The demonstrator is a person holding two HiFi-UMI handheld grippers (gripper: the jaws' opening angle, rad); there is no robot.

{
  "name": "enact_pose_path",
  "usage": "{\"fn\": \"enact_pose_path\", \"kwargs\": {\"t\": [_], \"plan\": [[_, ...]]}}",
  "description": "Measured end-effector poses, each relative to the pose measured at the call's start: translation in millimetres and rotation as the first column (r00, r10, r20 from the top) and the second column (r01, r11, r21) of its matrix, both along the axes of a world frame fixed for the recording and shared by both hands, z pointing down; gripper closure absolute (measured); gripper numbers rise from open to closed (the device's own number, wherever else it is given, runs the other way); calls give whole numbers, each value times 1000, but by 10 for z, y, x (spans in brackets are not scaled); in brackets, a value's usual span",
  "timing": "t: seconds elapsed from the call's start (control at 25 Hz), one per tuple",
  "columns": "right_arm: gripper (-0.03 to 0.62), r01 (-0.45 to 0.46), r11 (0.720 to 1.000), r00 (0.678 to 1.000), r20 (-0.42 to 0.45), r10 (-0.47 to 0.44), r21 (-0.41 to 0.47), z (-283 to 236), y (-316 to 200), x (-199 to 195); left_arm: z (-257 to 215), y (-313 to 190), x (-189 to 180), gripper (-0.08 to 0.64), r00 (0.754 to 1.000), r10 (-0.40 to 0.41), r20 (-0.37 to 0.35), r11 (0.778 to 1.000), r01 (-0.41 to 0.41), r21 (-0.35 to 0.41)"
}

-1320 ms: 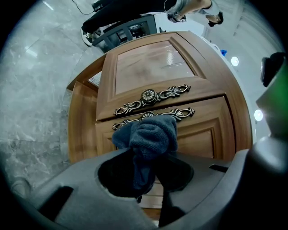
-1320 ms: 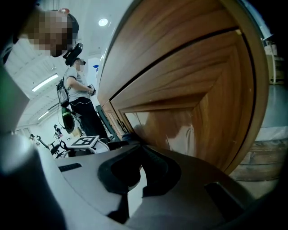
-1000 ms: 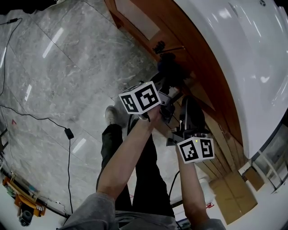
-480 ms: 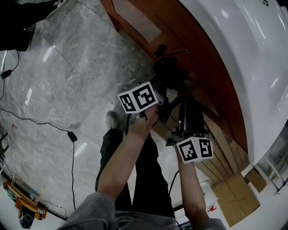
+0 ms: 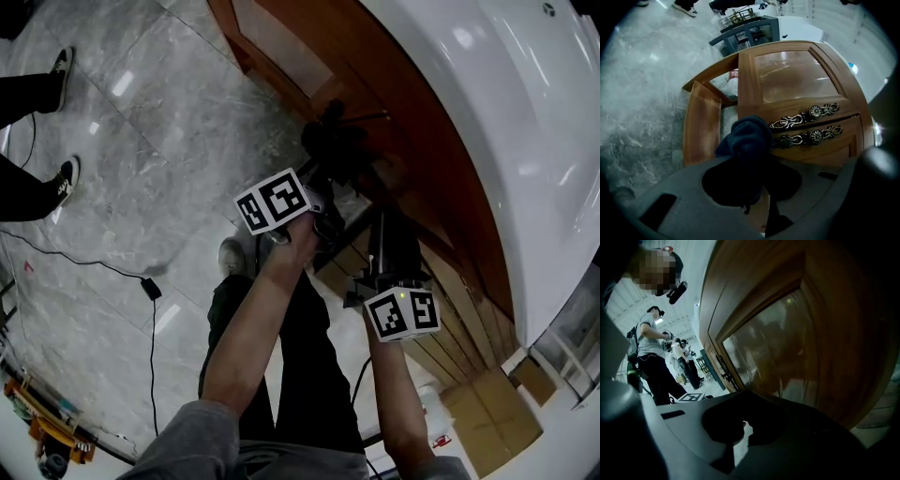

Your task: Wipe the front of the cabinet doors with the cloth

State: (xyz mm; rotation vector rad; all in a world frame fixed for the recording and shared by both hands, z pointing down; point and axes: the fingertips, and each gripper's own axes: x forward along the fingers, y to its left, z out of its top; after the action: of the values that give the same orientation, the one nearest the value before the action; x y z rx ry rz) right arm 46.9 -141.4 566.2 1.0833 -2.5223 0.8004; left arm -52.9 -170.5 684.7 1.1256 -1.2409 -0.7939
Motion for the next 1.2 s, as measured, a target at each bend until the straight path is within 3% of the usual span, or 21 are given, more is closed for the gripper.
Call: {"fn": "enact_pose_path", "kwargs": {"t": [0.52, 1.2], "plan": [[583, 9, 1000, 1000, -2, -9, 0, -371, 132, 11, -363, 220, -9, 460, 1000, 9, -1, 1000, -9, -6], [583, -37, 999, 998, 54, 36, 11, -1290, 499, 41, -1560, 831, -19, 460, 993, 58, 99, 998, -60, 17]]}}
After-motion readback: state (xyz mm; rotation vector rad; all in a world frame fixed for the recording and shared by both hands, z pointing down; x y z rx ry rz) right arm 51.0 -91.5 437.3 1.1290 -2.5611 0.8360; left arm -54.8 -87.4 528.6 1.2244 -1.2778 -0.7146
